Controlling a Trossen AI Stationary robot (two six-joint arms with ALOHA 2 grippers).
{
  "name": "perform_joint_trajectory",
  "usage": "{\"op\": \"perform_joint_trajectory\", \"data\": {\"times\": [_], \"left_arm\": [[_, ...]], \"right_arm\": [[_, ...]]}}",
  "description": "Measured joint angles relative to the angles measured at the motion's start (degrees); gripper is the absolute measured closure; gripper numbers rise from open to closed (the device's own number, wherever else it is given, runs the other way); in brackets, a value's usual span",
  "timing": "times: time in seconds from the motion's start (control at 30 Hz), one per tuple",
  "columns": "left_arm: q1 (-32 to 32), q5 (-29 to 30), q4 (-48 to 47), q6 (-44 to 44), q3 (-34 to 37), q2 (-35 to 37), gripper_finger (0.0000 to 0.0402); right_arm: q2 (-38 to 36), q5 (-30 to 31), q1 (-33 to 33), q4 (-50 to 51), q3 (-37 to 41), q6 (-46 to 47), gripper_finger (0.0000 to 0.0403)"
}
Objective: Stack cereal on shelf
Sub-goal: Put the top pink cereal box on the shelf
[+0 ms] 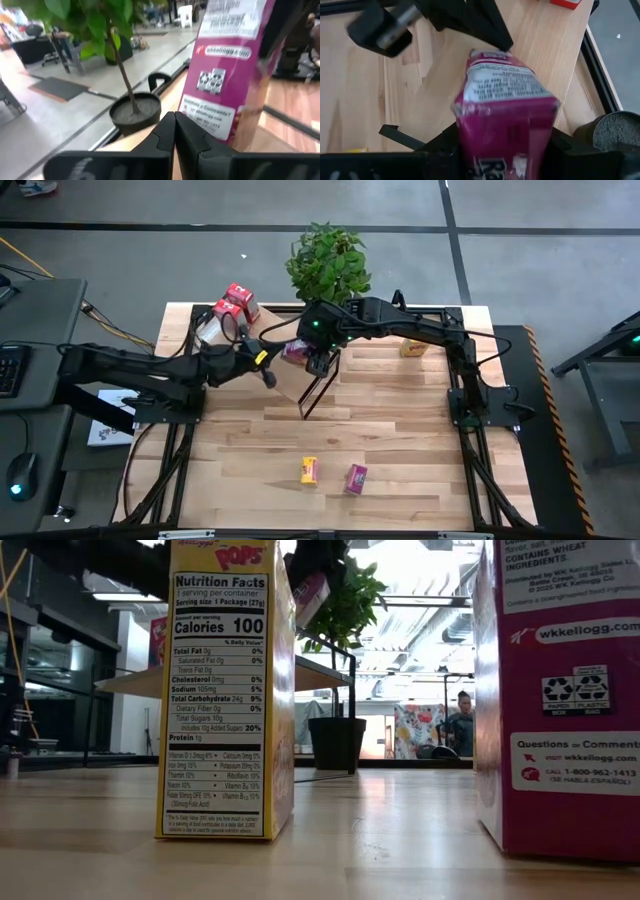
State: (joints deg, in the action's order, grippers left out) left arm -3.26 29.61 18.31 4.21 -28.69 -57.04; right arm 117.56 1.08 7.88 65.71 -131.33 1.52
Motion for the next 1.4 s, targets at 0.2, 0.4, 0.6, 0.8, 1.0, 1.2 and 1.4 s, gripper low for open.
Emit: {"op": "perform_joint_trajectory", "data": {"times": [0.2, 0.4, 0.6, 0.8, 1.0, 1.2, 1.4], "left_arm": [[-0.1, 0.0, -0.5, -2.4, 0.0, -2.7, 0.0401], [-0.2, 0.3, -1.1, -4.0, 0.1, -6.1, 0.0401], [-0.2, 0.8, -0.8, -4.2, 0.2, -8.4, 0.0401], [-0.2, 1.9, -0.6, -4.2, 0.2, -8.1, 0.0401], [-0.1, 2.8, -0.2, -4.2, 0.2, -7.9, 0.0401], [-0.1, 5.3, -0.4, -4.2, 0.2, -7.3, 0.0401], [-0.1, 8.1, -3.2, -4.0, 0.1, -3.5, 0.0401]], "right_arm": [[0.1, 0.0, 0.0, -0.3, 0.0, 1.2, 0.0258], [2.1, 1.0, 0.0, -0.7, 0.0, 3.0, 0.0258], [3.8, 3.1, 0.1, -1.5, -0.1, 2.4, 0.0258], [4.0, 3.4, 0.3, -2.7, -0.1, 2.5, 0.0257], [4.2, 5.1, 0.3, -3.6, 0.0, 2.8, 0.0223], [4.2, 6.0, 0.4, -3.9, 0.0, 1.2, 0.0165], [4.2, 6.6, 0.5, -2.3, -2.2, 0.3, 0.0142]]}}
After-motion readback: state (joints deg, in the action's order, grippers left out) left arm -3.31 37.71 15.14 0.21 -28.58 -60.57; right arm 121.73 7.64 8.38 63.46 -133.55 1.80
